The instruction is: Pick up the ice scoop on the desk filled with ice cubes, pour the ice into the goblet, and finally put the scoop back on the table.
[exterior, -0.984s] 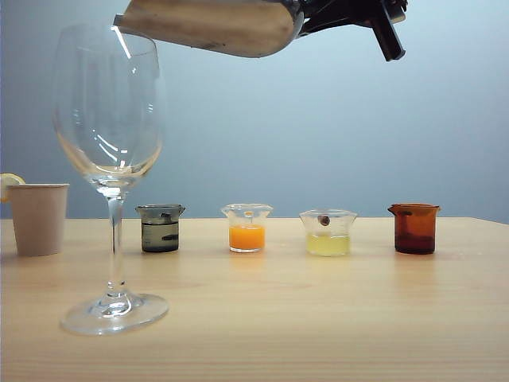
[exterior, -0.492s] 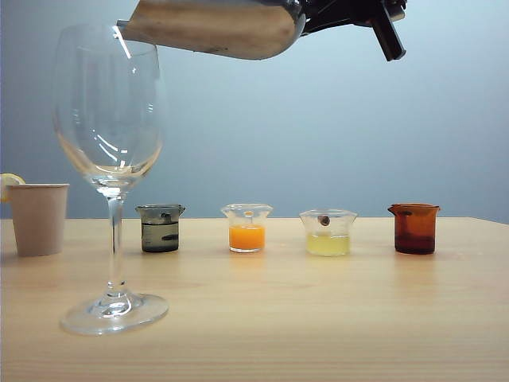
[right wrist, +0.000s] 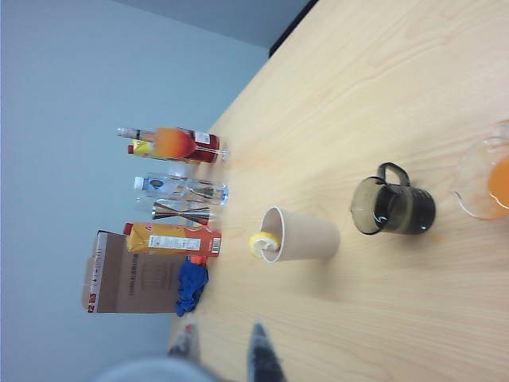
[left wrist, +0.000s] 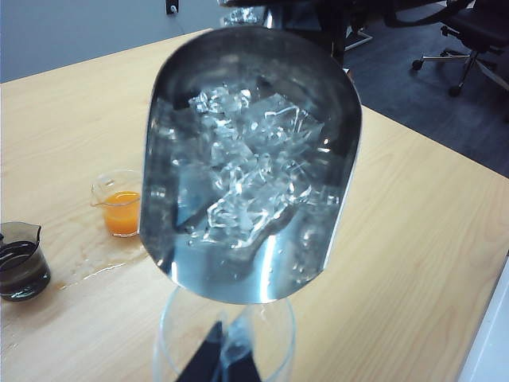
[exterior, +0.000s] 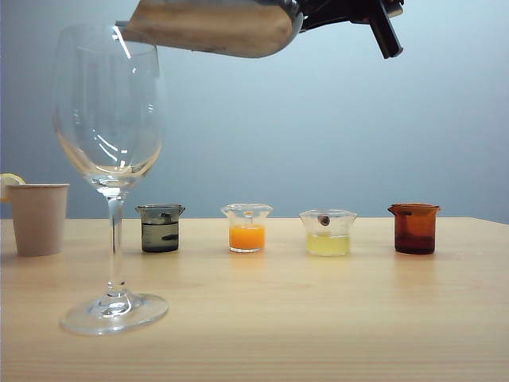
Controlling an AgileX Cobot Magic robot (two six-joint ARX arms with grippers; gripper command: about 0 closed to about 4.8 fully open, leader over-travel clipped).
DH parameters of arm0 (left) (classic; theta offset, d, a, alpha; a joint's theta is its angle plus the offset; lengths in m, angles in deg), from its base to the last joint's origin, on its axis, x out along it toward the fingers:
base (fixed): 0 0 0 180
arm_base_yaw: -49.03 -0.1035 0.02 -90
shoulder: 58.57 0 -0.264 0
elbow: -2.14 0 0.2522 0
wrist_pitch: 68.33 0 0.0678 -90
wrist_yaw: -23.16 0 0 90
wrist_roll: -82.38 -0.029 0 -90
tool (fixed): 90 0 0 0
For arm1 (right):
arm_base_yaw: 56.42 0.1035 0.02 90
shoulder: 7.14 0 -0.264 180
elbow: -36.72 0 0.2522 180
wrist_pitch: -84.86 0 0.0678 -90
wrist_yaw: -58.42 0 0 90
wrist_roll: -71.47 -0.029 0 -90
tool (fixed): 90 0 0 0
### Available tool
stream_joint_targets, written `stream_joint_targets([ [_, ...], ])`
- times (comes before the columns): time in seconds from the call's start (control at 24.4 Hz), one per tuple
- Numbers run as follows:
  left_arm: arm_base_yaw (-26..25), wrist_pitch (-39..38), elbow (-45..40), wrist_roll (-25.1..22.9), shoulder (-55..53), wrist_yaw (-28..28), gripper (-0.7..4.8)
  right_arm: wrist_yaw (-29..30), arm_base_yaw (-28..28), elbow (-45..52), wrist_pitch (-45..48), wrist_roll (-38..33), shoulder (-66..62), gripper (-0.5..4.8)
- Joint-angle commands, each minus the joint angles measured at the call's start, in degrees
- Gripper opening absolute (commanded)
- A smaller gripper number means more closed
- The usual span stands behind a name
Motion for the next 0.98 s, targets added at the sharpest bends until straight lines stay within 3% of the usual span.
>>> stream_joint_targets([
  [0.04, -0.09, 0.15, 0.28, -0.17, 0.11, -0.02, -0.05, -0.17, 0.68, -0.61, 2.32, 0.00, 0.44, -0.05],
  [0.98, -0.07, 0.15, 0.28, -0.15, 0.11, -0.02, -0.05, -0.98, 1.03, -2.62, 0.55, 3.37, 0.46, -0.05],
])
